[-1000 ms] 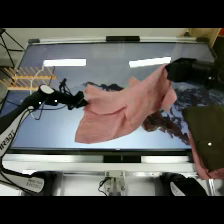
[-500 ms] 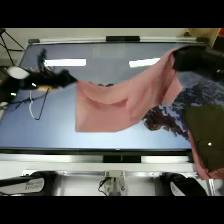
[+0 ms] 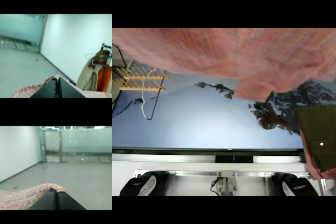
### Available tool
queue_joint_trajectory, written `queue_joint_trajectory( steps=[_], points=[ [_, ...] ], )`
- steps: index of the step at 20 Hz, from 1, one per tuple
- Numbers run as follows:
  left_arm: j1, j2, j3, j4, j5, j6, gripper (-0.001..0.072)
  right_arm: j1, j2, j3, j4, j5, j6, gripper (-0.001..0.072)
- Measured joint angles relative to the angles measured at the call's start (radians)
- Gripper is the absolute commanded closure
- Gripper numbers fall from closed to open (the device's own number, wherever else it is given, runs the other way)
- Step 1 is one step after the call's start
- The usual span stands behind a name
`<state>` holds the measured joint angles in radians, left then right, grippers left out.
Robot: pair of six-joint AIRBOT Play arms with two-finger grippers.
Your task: Fold the shirts.
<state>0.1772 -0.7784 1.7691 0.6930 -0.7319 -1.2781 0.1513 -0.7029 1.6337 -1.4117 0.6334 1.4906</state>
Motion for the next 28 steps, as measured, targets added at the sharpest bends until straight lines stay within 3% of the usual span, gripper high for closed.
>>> queue_joint_trajectory(
  steps=[4, 8, 13, 16, 20, 28],
  points=[
    [0.017, 0.114, 0.015, 0.195, 0.006, -0.13, 0.0682, 0.0, 0.081, 0.013, -0.057, 0.089, 0.029, 0.067],
    [0.021, 0.118, 0.004, 0.391, -0.113, -0.236, 0.0682, 0.0, 0.09, 0.017, -0.138, 0.198, 0.078, 0.067],
    [0.021, -0.022, -0.082, 0.477, -0.266, -0.244, 0.0682, 0.001, -0.079, -0.002, -0.215, 0.487, 0.114, 0.067],
    [0.019, -0.183, -0.164, 0.494, -0.306, -0.232, 0.0682, 0.001, -0.264, -0.047, -0.238, 0.578, 0.122, 0.067],
    [0.002, -0.449, -0.211, 0.504, -0.266, -0.226, 0.0681, 0.001, -0.557, -0.076, -0.263, 0.472, 0.167, 0.0669],
    [-0.063, -0.871, -0.227, 0.406, 0.06, -0.225, 0.0679, -0.001, -0.995, -0.087, -0.254, -0.017, 0.323, 0.067]
  ],
)
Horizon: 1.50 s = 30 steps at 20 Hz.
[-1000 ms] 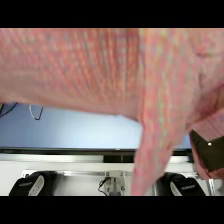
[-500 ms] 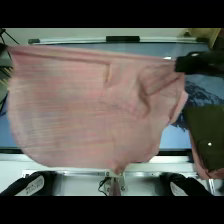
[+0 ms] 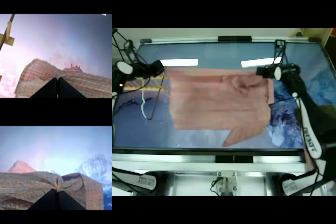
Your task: Fold the shirts.
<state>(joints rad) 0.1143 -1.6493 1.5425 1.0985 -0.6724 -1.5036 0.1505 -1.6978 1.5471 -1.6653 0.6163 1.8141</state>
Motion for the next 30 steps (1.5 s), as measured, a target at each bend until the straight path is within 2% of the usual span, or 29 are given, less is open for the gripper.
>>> queue_joint_trajectory(
  steps=[3, 6, 9, 15, 20, 21, 22, 23, 24, 30],
  points=[
    [-0.028, -0.088, -0.001, -0.027, 0.082, 0.0, 0.0679, 0.0, -0.083, 0.0, 0.045, -0.095, 0.014, 0.0669],
    [-0.039, -0.122, -0.002, -0.042, 0.093, 0.016, 0.0679, 0.0, -0.109, 0.0, 0.079, -0.107, 0.018, 0.067],
    [-0.017, -0.109, -0.001, -0.022, -0.011, 0.085, 0.068, -0.005, -0.076, 0.0, 0.072, -0.001, -0.011, 0.067],
    [0.038, -0.116, -0.022, 0.009, -0.367, 0.128, 0.0679, -0.039, -0.054, -0.001, 0.055, 0.283, -0.069, 0.067],
    [0.028, -0.154, -0.066, 0.026, -0.436, 0.132, 0.0678, -0.051, -0.107, -0.002, 0.144, 0.365, -0.079, 0.0642],
    [0.025, -0.162, -0.069, 0.026, -0.437, 0.127, 0.0623, -0.051, -0.113, -0.001, 0.163, 0.37, -0.081, 0.0621],
    [0.023, -0.168, -0.071, 0.025, -0.436, 0.119, 0.0433, -0.051, -0.116, -0.002, 0.178, 0.383, -0.081, 0.0341],
    [0.022, -0.172, -0.069, 0.023, -0.438, 0.11, 0.0241, -0.051, -0.114, -0.002, 0.187, 0.396, -0.083, 0.0185],
    [0.024, -0.174, -0.061, 0.014, -0.449, 0.1, 0.0196, -0.052, -0.102, -0.002, 0.195, 0.409, -0.093, 0.0185],
    [0.09, -0.127, 0.048, 0.016, -0.642, 0.083, 0.0194, -0.121, 0.076, -0.002, 0.182, 0.609, -0.169, 0.0186]
  ],
)
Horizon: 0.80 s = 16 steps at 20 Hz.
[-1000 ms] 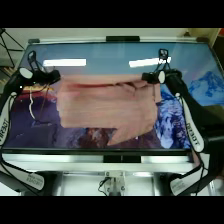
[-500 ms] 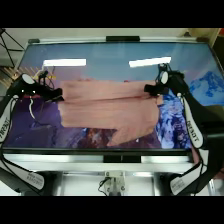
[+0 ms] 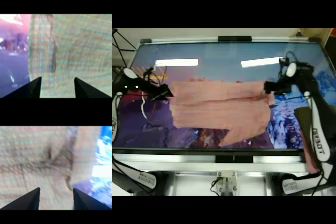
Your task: Fold the shirts.
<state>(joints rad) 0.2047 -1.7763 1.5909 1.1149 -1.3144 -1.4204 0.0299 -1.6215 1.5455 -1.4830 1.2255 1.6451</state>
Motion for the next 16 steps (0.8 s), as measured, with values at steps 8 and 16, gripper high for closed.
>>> queue_joint_trajectory(
  steps=[8, 16],
  points=[
    [0.069, 0.261, -0.494, -0.072, -0.013, 0.1, 0.0148, -0.153, 0.165, -0.114, 0.012, 0.289, -0.059, 0.0188],
    [0.072, 0.351, -0.818, -0.316, 0.204, 0.267, 0.0259, -0.136, 0.201, -0.162, 0.078, 0.319, -0.065, 0.0188]
  ],
)
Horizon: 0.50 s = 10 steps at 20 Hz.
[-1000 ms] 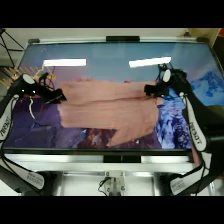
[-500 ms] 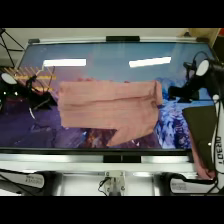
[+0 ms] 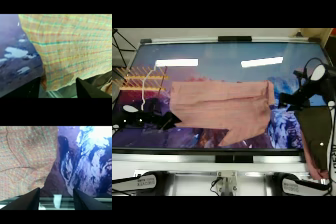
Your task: Fold the shirts.
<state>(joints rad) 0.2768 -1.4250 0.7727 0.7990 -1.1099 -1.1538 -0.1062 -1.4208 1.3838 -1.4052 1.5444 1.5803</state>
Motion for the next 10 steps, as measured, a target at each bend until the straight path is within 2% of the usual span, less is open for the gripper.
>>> queue_joint_trajectory(
  steps=[2, 3, 4, 7, 10],
  points=[
    [-0.017, -0.006, -0.019, -0.015, 0.042, 0.018, 0.0637, 0.001, 0.001, -0.003, 0.005, 0.0, 0.0, 0.0188],
    [-0.024, -0.009, -0.027, -0.011, 0.057, 0.022, 0.0678, 0.002, 0.002, -0.006, 0.007, -0.002, 0.0, 0.0139],
    [-0.028, -0.01, -0.029, -0.018, 0.062, 0.024, 0.0678, 0.002, 0.003, -0.022, 0.011, -0.002, -0.01, 0.0074],
    [-0.027, -0.003, -0.035, -0.026, 0.068, 0.028, 0.0678, 0.002, 0.005, -0.144, 0.035, -0.008, -0.051, 0.0075],
    [-0.018, 0.009, -0.037, -0.029, 0.072, 0.03, 0.0678, 0.004, 0.005, -0.318, 0.128, -0.092, -0.074, 0.0081]
  ],
)
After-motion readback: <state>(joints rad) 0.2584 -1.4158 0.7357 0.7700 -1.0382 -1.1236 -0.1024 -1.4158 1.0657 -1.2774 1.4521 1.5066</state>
